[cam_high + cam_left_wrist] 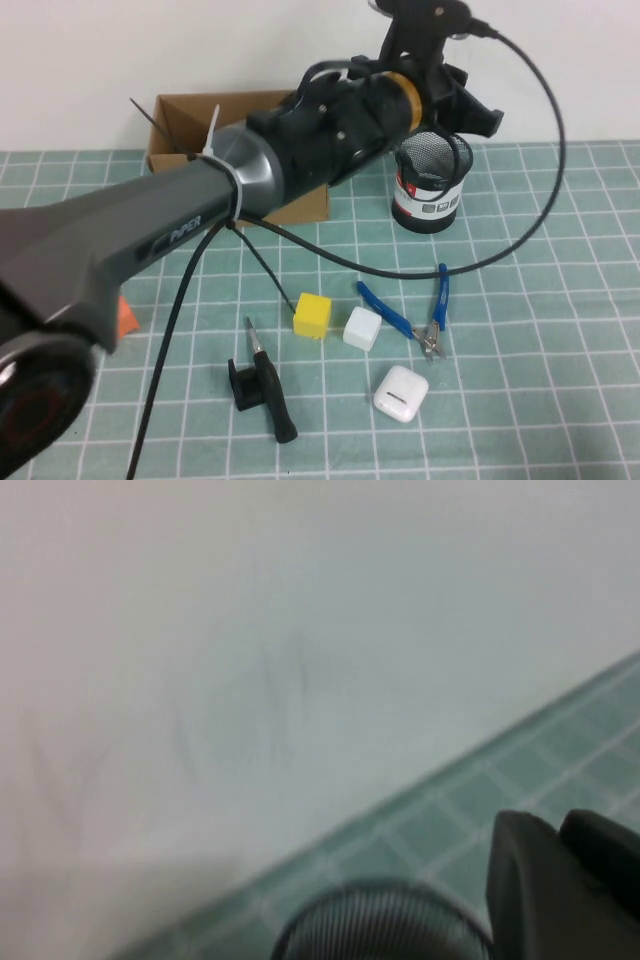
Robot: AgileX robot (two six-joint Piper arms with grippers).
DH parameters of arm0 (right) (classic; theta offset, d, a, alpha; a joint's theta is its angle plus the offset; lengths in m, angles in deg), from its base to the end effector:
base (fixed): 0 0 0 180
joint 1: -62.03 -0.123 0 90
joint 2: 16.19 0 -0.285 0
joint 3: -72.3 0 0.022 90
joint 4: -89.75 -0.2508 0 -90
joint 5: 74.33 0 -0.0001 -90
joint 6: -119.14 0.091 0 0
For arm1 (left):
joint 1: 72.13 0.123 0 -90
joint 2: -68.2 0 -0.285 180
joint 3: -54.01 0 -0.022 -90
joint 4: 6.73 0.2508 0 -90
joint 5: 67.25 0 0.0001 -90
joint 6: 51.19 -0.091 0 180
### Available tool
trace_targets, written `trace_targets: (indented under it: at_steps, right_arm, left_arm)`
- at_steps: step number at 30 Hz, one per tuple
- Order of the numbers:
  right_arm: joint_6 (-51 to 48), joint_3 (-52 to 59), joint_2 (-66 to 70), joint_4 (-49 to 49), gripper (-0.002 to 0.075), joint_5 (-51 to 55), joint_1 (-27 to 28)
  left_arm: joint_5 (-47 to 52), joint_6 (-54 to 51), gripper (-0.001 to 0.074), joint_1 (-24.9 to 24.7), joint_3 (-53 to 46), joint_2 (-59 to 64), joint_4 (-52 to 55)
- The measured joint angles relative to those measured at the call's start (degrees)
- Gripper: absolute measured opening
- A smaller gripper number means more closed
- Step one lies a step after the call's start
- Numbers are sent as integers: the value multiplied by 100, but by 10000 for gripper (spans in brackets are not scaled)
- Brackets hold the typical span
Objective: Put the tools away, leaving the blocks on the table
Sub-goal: Pick up the black Screwdriver from the table
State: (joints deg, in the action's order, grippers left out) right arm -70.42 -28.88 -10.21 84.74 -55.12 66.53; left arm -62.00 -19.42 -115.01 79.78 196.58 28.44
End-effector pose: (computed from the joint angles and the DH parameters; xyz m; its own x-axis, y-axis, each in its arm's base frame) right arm 0.0526 -0.0015 0.1753 -0.2436 -0.0652 -0.9677 0.0302 0.9967 -0.0748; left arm 0.3795 -0.3458 0.2866 -0.1759 0.2415 -0.9543 0.6537 0.7535 0.0702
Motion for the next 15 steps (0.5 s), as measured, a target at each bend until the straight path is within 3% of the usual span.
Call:
trace_targets:
  at_steps: [4, 11, 15]
  right_arm:
    - [0, 0, 0, 0, -7, 0, 0]
    - [0, 0, 0, 0, -7, 0, 0]
    - [0, 0, 0, 0, -7, 0, 0]
  left_arm:
    - [1584, -347, 3, -300, 0, -425, -362]
    - [3987, -2373, 0, -375, 0, -1031, -2597]
    - [5497, -2757, 0, -375, 0, -1191, -3235]
